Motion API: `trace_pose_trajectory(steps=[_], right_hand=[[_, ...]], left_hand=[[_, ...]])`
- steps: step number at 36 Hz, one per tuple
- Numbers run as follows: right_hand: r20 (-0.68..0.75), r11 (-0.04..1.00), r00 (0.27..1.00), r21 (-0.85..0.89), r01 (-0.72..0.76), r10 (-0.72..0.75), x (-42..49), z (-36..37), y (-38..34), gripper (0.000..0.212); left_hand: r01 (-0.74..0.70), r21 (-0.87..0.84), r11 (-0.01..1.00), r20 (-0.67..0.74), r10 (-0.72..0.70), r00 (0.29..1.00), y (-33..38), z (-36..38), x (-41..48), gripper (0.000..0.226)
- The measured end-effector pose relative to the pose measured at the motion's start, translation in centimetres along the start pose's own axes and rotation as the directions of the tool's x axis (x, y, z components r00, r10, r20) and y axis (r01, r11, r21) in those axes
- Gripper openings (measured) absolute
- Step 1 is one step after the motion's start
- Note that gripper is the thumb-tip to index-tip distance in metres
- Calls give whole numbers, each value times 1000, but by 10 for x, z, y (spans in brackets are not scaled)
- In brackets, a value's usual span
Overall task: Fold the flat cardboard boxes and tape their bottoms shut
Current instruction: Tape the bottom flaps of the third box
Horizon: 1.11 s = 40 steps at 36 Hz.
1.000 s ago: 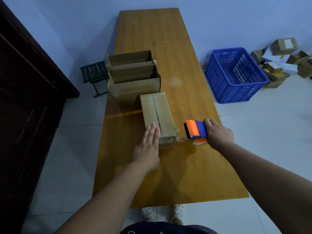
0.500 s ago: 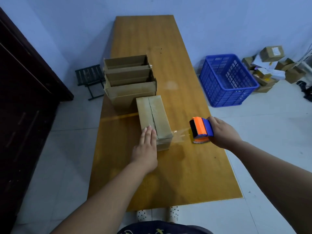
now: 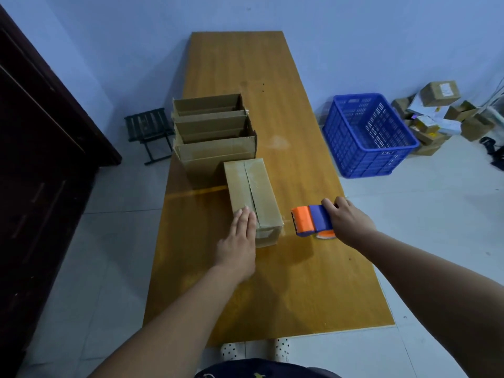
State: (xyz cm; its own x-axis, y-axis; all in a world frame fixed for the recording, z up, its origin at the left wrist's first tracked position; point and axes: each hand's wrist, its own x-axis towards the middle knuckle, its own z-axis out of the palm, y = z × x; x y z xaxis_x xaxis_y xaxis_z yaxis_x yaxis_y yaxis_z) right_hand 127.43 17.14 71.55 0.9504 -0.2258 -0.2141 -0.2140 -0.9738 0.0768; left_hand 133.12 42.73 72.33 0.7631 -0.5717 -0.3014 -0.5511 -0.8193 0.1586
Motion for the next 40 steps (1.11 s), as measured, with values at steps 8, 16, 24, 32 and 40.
trace_pose_trajectory(steps=[8,16,24,32,40], right_hand=[[-4,977,999,-211,35,-36,5,-5,-10,52],[92,918,993,-383,102,-72,1,-7,-19,69],[312,994,944,-13,112,-103,0,-30,-10,84],[420,991,906,137,-6,-52,29,-49,-21,66],[653,977,751,208,-54,-98,49,-64,-37,62]], left_hand=[[2,2,1000,15,-2,1000,0,0,0,92],[7,-3,1000,6,-7,1000,1,5,3,95],[2,5,1000,-7,-2,1000,0,6,3,96],[16,12,1000,-4,-16,1000,5,5,4,94],[-2,10,1000,-15,2,1000,-1,8,5,95]])
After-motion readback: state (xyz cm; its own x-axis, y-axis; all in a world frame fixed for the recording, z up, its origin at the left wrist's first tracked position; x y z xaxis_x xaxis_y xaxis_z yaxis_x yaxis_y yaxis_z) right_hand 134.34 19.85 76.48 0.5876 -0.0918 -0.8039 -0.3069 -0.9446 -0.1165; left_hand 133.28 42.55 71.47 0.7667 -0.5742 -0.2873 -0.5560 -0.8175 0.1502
